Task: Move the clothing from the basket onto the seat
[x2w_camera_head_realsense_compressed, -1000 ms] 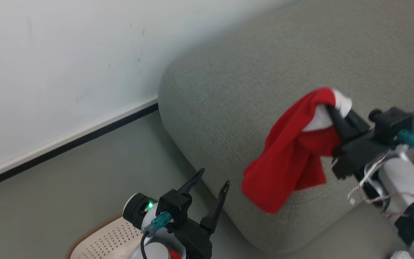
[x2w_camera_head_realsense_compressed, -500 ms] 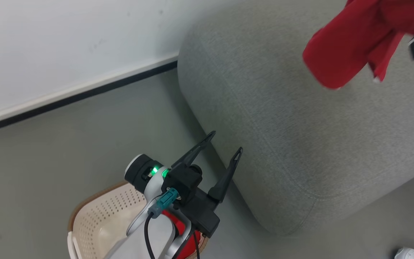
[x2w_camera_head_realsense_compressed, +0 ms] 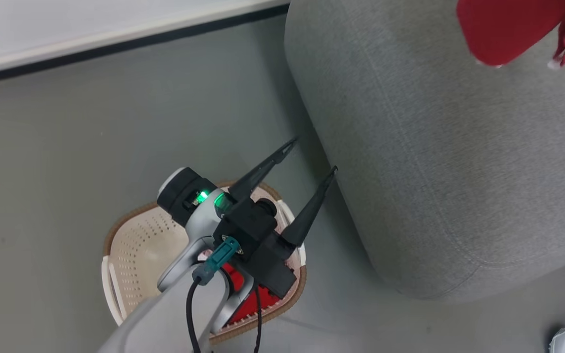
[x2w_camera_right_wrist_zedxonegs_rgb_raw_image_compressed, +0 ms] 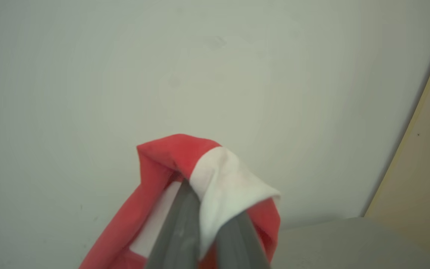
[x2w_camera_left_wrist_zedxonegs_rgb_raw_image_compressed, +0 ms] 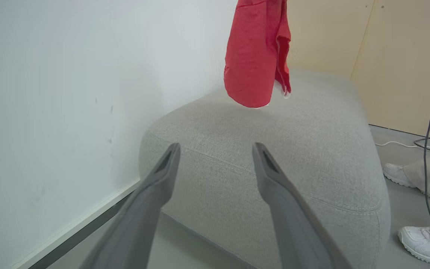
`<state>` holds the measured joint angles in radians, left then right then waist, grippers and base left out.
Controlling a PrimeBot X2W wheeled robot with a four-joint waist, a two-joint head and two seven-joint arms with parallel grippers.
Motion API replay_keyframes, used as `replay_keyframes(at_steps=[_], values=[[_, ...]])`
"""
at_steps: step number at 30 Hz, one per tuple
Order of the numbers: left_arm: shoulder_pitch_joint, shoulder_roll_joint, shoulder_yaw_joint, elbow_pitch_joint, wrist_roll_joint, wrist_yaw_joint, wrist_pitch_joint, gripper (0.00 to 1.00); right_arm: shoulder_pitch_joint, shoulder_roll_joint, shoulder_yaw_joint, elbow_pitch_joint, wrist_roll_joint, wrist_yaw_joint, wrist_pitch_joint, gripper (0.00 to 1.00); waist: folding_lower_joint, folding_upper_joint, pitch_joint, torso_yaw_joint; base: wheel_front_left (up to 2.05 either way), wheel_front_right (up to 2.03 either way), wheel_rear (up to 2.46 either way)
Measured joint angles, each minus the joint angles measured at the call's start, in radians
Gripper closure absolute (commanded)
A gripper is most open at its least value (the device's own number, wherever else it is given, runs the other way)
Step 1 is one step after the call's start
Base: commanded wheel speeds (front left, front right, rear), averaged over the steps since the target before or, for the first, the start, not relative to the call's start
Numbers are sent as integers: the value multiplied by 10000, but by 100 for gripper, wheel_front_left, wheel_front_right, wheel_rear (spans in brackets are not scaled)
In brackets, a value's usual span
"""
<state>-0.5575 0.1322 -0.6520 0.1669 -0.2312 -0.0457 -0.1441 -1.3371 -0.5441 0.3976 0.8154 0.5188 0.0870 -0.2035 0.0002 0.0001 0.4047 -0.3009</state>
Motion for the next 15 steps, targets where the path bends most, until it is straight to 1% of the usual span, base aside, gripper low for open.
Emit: replay_keyframes(at_steps=[5,10,15], values=[[-262,297,104,-403,142,4,199,0,-276,12,-25,94,-13,-94,-19,100,0,1,705,191,0,0,0],[-612,470,209,-786,393,6,453,0,-476,84,15,401,-144,-267,-151,100,-1,1,1407,233,0,0,0],[-919,529,169,-922,533,-15,640,0,-377,499,33,1012,-163,-445,-245,100,0,1,2078,167,0,0,0]])
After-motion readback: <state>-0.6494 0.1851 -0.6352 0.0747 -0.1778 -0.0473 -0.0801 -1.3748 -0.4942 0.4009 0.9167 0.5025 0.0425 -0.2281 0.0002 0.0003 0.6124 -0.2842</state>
